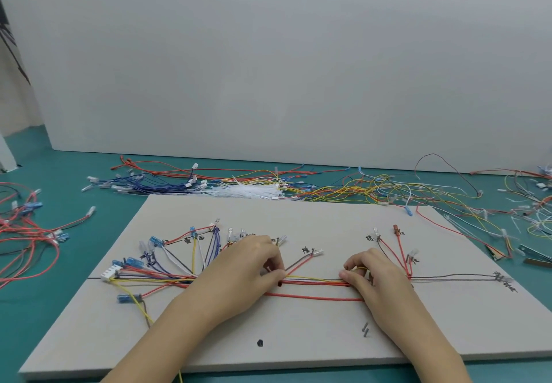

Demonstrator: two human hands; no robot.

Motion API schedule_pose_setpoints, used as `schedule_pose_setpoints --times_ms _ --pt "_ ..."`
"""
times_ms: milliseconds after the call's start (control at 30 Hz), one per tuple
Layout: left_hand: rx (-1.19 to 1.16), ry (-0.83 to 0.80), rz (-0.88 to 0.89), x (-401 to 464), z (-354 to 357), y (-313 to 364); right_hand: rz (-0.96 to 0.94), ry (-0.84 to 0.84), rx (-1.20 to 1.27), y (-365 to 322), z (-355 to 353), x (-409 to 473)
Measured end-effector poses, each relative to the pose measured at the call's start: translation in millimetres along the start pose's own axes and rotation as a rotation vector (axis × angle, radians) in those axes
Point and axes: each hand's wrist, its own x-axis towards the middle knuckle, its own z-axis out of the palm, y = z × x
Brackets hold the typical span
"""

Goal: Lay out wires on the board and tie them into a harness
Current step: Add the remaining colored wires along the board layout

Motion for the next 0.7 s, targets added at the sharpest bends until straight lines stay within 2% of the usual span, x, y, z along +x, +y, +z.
schedule_pose_setpoints --times_ms 433,533,700 --pt "0.043 0.075 -0.13 8.2 -6.7 -15.0 -0.054 -0.093 -0.024 -5.9 8.4 33.5" --pt "0.034 0.083 -0.145 8.1 -4.3 -14.0 0.024 -0.125 -0.029 -4.4 0.9 39.1" --pt "0.027 0.097 -0.145 6.1 -2.9 -15.3 0.15 -0.233 0.176 -1.5 -17.7 45.8"
